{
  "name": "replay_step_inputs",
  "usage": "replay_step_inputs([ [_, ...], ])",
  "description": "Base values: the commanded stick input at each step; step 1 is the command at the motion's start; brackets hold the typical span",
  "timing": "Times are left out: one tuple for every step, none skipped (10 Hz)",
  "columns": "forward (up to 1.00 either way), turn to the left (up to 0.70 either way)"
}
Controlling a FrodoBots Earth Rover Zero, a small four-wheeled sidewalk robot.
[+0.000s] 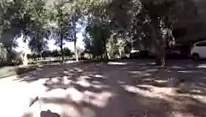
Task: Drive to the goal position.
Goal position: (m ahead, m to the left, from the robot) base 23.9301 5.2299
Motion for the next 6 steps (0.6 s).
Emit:
replay_step_inputs([
  [0.85, 0.0],
  [0.85, 0.0],
  [0.85, 0.0],
  [0.85, 0.0],
  [0.85, 0.0],
  [0.85, 0.0],
])
